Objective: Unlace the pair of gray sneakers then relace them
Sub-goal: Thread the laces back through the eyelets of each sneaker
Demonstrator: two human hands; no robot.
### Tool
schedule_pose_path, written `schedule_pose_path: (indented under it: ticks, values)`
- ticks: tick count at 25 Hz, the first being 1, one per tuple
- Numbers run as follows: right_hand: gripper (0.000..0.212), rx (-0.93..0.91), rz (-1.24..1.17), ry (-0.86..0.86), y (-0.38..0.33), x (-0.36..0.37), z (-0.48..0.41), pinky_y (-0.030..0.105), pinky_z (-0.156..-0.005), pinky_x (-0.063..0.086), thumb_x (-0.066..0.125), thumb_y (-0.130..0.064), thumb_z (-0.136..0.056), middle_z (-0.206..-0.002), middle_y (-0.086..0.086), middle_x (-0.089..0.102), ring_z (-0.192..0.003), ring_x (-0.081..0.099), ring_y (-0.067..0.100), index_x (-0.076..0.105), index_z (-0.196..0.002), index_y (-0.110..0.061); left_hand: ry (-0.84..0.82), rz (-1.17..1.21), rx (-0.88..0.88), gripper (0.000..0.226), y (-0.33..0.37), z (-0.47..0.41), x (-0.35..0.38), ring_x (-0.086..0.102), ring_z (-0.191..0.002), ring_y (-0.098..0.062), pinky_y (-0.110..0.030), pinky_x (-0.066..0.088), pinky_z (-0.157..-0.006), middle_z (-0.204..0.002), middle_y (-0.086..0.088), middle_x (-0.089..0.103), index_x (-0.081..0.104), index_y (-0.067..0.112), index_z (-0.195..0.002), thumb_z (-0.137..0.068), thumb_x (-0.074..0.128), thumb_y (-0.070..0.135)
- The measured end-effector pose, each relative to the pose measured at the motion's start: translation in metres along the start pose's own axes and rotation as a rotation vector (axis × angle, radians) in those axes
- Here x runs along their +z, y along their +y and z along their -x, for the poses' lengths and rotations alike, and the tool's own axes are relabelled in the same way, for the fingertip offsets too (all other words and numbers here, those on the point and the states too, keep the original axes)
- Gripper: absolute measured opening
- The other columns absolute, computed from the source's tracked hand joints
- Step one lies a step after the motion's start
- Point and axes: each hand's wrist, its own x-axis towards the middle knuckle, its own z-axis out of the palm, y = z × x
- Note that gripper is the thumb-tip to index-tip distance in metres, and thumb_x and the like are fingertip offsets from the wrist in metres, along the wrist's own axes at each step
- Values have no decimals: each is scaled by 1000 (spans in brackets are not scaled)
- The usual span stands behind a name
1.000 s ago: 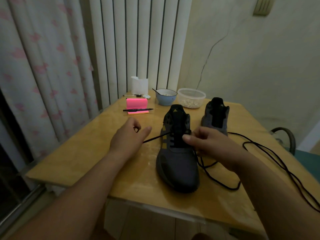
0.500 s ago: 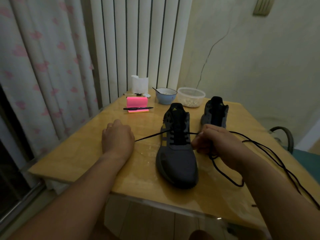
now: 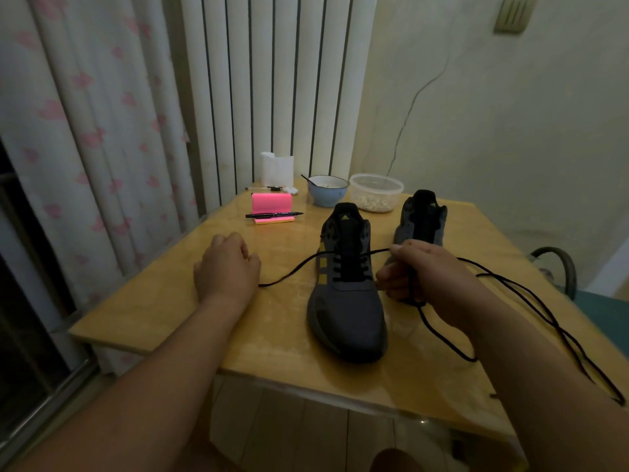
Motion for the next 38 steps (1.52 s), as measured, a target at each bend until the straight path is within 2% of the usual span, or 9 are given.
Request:
schedule_pose_path:
  ticks: [5,8,13,19,23,26,32,35,38]
  values:
    - [35,-102,176,40,-22,-3,-1,31,-58,46,54,-40,-107,-72,3,65,-59,56,16,71,-100,-10,42,-227,121,16,12,12,-11,51,-121,-25,-45,38,-95,-124,3,58,70,33,-111,-97,66,40]
    - [35,-186,304,-15,-42,2,-2,25,-54,39,54,-45,-105,-63,-5,57,-56,47,10,76,-99,-18,176,169,319,16,44,18,-28,56,-113,-14,-30,47,-95,-117,4,58,70,23,-115,-103,61,27]
    - [32,-289,413,-151,-79,18,-9,25,-51,40,61,-40,-103,-74,5,62,-57,49,12,71,-99,-10,-728,780,359,34,130,21,-65,70,-104,-14,-30,59,-82,-101,1,69,63,32,-129,-109,45,52]
    - [22,-198,368,-163,-85,-36,-8,29,-54,37,63,-28,-102,-75,4,55,-60,44,15,69,-109,-9,-525,967,145,42,71,15,-64,59,-75,-19,-56,57,-96,-69,5,55,59,12,-81,-103,60,48]
    - [19,-258,425,-184,-82,-18,-8,27,-53,39,63,-28,-103,-74,2,59,-58,46,12,70,-103,-10,-539,798,267,58,89,30,-67,69,-105,-12,-49,53,-105,-107,6,72,67,21,-120,-96,52,72]
    - [19,-350,430,-230,-87,13,-12,24,-51,40,64,-27,-102,-76,2,61,-56,48,8,68,-106,-9,-724,829,366,48,115,34,-82,66,-76,-6,-29,56,-75,-87,8,71,64,23,-120,-102,49,65]
    - [17,-196,333,-226,-67,-11,-12,22,-52,42,57,-18,-106,-80,0,69,-58,49,9,73,-109,-13,-354,524,134,38,52,21,-70,42,-59,-14,-31,33,-57,-64,2,46,52,17,-68,-101,61,34]
    - [18,-215,406,-235,-64,-2,-13,27,-61,49,56,-12,-106,-91,5,77,-64,58,11,72,-113,-16,-163,42,211,15,49,29,-57,57,-92,-18,-37,50,-79,-97,2,62,63,19,-94,-93,65,34]
    - [7,-339,526,-254,-72,19,-16,24,-63,53,63,-15,-103,-89,6,77,-68,66,13,67,-108,-15,-305,431,426,40,92,43,-67,56,-118,-8,-29,46,-98,-130,7,59,52,23,-143,-105,53,29]
